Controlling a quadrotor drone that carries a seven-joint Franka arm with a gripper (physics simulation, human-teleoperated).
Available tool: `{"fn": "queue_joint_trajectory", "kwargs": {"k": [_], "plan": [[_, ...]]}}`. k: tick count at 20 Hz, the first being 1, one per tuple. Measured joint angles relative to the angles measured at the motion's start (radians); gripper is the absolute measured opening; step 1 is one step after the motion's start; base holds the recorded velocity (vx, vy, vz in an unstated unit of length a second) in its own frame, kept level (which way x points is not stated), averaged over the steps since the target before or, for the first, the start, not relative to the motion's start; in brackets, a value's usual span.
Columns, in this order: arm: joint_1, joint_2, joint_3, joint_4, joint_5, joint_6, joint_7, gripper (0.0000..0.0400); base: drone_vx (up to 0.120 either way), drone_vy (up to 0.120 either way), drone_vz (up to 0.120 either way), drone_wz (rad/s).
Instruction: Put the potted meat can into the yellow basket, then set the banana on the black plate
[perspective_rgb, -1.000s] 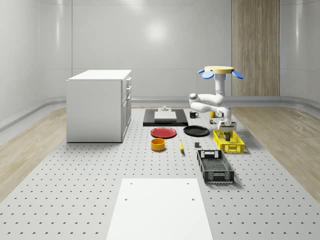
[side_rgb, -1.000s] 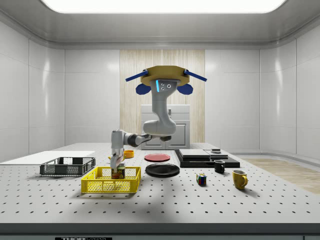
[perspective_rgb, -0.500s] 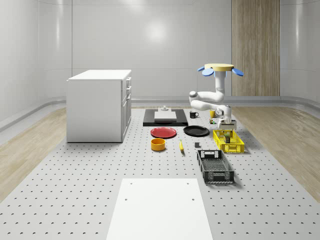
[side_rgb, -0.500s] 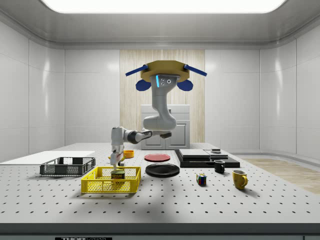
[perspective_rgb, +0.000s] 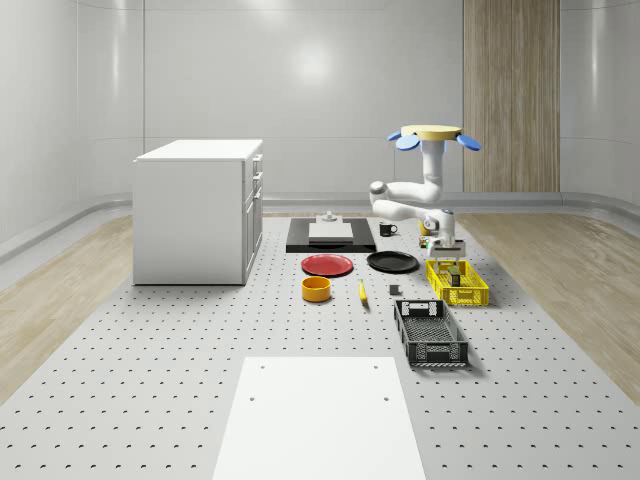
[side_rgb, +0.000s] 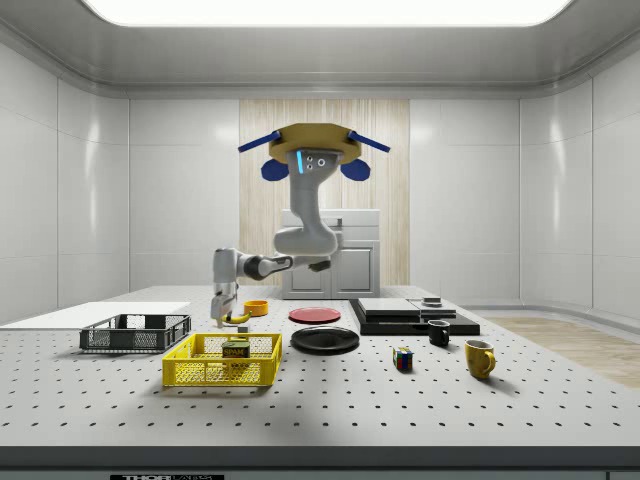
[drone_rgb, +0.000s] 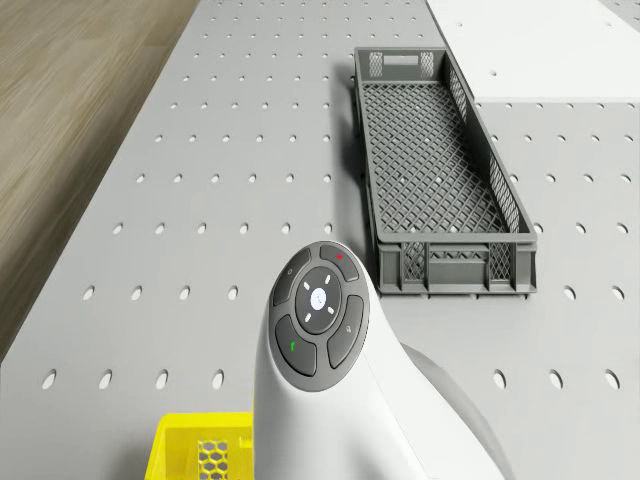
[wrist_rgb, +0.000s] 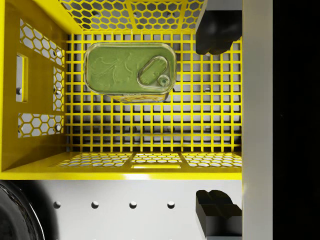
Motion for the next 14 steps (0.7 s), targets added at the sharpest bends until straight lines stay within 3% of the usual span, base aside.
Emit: {"fn": "queue_joint_trajectory", "kwargs": {"k": [14], "plan": [[0.001, 0.003, 0.0, 0.0, -0.001, -0.003, -0.001, 0.04, 0.12, -0.12, 0.0, 0.0]]}}
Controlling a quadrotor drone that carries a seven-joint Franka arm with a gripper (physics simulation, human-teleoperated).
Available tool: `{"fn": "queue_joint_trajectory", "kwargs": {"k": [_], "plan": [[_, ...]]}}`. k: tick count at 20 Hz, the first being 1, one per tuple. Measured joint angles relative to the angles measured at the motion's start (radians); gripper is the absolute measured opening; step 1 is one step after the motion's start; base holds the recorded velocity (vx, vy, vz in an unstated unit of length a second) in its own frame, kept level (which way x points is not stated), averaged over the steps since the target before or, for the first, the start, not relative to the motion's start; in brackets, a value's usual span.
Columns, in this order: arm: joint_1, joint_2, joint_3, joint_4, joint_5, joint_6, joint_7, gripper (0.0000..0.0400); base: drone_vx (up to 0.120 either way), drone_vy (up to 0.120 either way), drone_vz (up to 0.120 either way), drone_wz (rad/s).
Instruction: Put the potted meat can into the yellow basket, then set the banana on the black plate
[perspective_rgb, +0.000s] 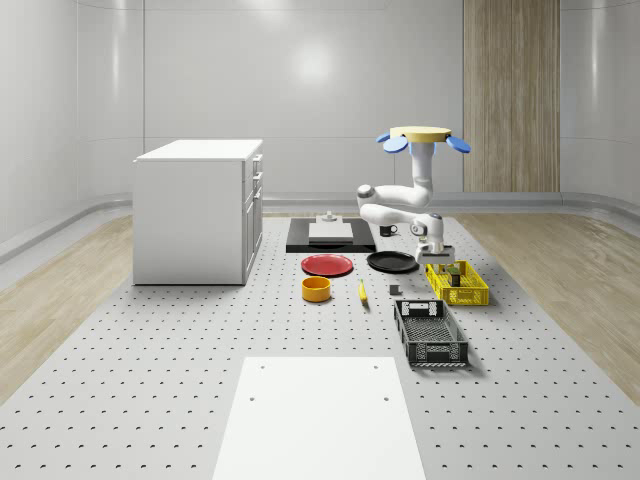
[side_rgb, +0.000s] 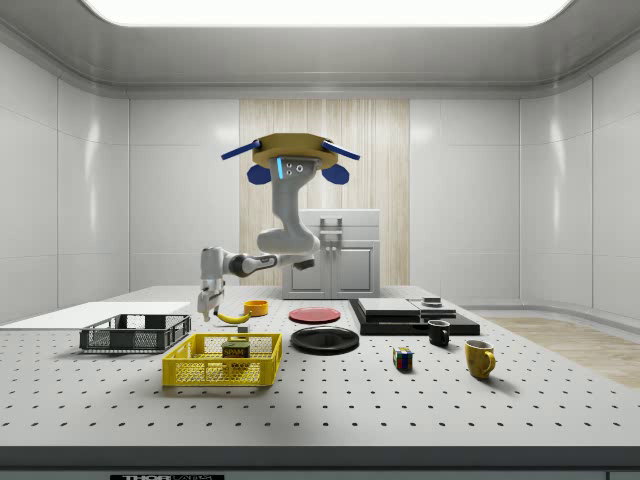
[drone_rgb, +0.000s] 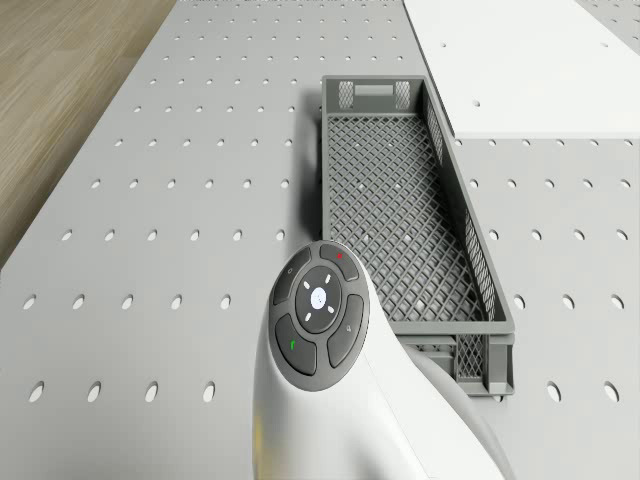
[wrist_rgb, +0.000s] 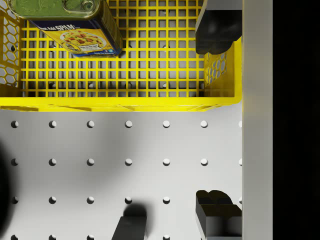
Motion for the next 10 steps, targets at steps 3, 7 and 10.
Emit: {"fn": "queue_joint_trajectory", "kwargs": {"k": [3, 7, 10], "plan": [[0.0, 0.001, 0.0, 0.0, 0.0, -0.001, 0.0, 0.04, 0.08, -0.12, 0.0, 0.0], [0.001, 0.001, 0.0, 0.0, -0.001, -0.001, 0.0, 0.04, 0.0, -0.12, 0.0, 0.0], [0.001, 0.002, 0.0, 0.0, -0.001, -0.002, -0.001, 0.04, 0.0, -0.12, 0.0, 0.0]]}}
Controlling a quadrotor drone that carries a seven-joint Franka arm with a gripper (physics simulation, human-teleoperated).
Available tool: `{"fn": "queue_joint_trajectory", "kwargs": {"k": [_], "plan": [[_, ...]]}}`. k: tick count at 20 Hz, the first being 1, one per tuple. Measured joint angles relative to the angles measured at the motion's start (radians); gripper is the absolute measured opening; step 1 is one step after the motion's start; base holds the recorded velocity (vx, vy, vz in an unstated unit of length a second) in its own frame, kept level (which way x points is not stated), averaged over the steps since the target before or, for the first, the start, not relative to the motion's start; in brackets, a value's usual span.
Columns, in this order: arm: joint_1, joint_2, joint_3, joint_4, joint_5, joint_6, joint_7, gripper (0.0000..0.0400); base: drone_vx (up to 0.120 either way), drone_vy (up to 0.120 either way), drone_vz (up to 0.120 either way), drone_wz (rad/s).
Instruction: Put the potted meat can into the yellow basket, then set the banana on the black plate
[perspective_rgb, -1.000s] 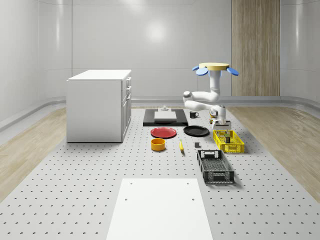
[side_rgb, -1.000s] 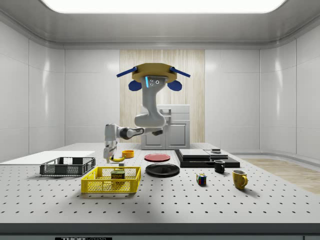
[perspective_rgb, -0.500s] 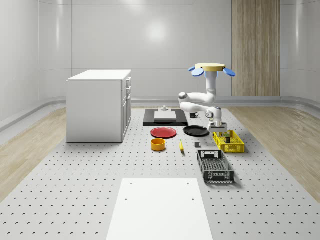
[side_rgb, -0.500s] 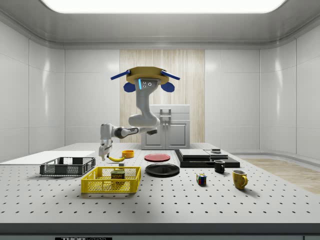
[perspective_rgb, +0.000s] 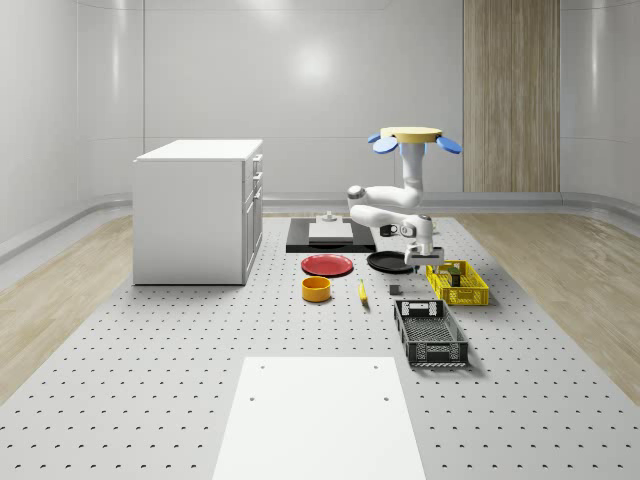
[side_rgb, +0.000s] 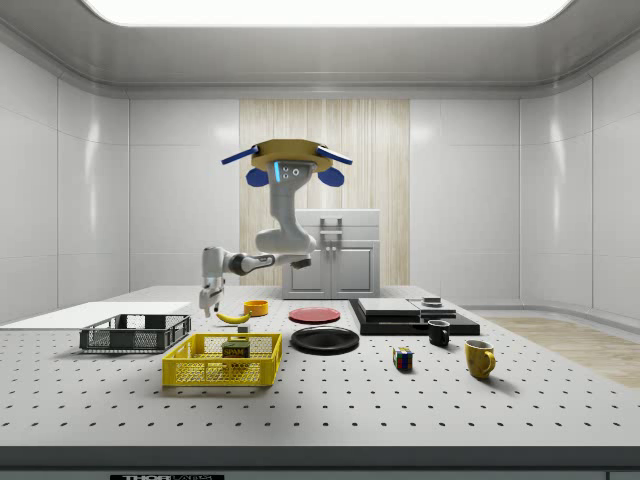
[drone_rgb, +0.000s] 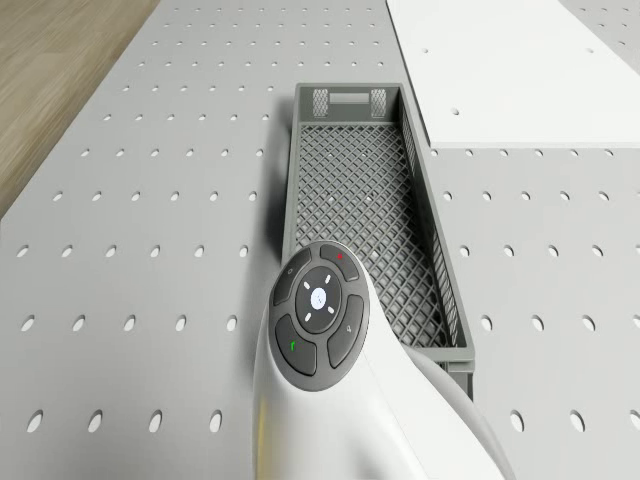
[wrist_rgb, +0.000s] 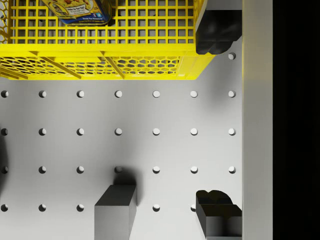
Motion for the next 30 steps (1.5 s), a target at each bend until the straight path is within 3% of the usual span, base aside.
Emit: {"fn": "queue_joint_trajectory", "kwargs": {"k": [16, 23, 30], "plan": [[0.001, 0.003, 0.0, 0.0, -0.001, -0.002, -0.001, 0.04, 0.0, -0.12, 0.0, 0.0], [0.001, 0.004, -0.001, 0.0, -0.002, -0.003, -0.001, 0.04, -0.103, -0.12, 0.0, 0.0], [0.002, 0.004, -0.001, 0.0, -0.002, -0.004, -0.001, 0.04, 0.023, -0.12, 0.0, 0.0]]}}
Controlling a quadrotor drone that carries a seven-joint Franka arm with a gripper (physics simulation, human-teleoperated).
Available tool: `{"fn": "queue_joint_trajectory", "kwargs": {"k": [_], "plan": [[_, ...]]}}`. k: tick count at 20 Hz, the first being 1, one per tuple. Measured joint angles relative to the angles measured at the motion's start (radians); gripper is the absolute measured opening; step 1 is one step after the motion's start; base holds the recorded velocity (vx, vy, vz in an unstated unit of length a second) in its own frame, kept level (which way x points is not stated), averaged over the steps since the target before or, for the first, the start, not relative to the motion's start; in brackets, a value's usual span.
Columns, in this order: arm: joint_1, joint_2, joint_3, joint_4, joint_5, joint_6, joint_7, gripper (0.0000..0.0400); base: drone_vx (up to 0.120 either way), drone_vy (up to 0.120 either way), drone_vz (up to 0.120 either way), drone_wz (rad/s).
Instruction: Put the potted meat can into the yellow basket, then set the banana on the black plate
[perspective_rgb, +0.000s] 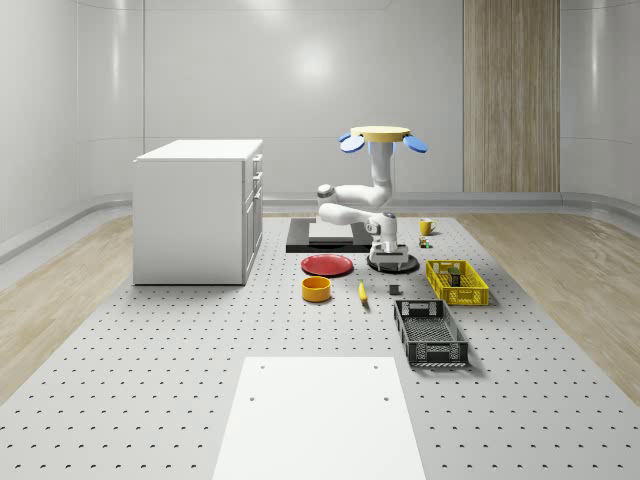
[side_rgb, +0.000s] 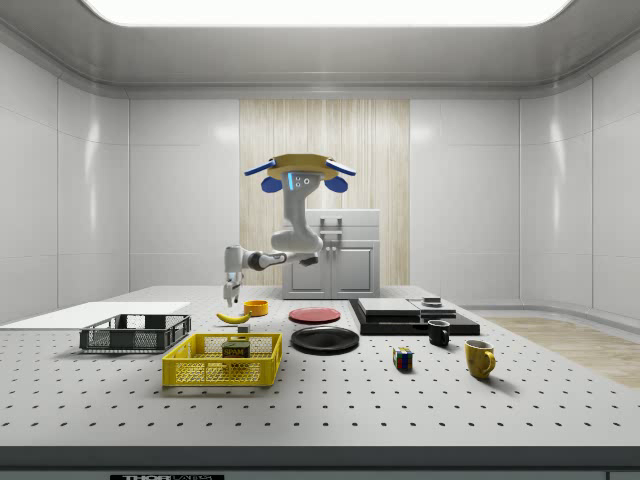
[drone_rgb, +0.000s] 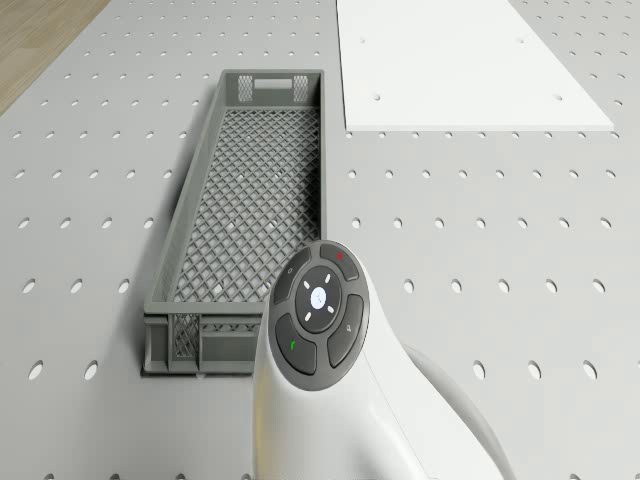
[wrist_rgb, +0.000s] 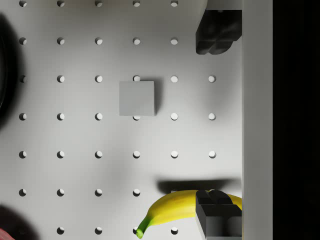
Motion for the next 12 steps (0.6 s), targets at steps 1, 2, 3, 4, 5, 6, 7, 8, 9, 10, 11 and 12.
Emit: {"fn": "queue_joint_trajectory", "kwargs": {"k": [1, 2, 3, 4, 5, 6, 7, 8, 9, 10, 11, 12], "plan": [[0.0, 0.0, 0.0, 0.0, 0.0, 0.0, 0.0, 0.04, 0.08, -0.12, 0.0, 0.0], [0.0, 0.0, 0.0, 0.0, 0.0, 0.0, 0.0, 0.04, 0.0, -0.12, 0.0, 0.0], [0.0, 0.0, 0.0, 0.0, 0.0, 0.0, 0.0, 0.04, 0.0, -0.12, -0.08, 0.0], [0.0, 0.0, 0.0, 0.0, 0.0, 0.0, 0.0, 0.04, 0.0, -0.12, -0.12, 0.0], [0.0, 0.001, 0.0, 0.0, 0.0, -0.001, 0.0, 0.04, 0.0, -0.12, -0.12, 0.0], [0.0, 0.001, 0.0, 0.0, 0.0, -0.001, 0.0, 0.04, 0.0, -0.12, -0.12, 0.0], [0.0, 0.001, 0.0, 0.0, 0.0, -0.001, 0.0, 0.04, 0.0, -0.12, -0.12, 0.0], [0.0, 0.001, 0.0, 0.0, 0.0, -0.001, 0.0, 0.04, 0.0, -0.12, -0.12, 0.0], [0.0, 0.001, 0.0, 0.0, 0.0, -0.001, 0.0, 0.04, 0.0, -0.12, -0.12, 0.0], [0.0, 0.001, 0.0, 0.0, 0.0, -0.001, 0.0, 0.04, 0.0, -0.12, -0.12, 0.0], [0.001, 0.001, 0.0, 0.0, -0.001, -0.001, 0.0, 0.04, 0.0, -0.12, -0.12, 0.0], [0.001, 0.001, 0.0, 0.0, -0.001, -0.001, 0.0, 0.04, 0.0, -0.12, -0.12, 0.0]]}}
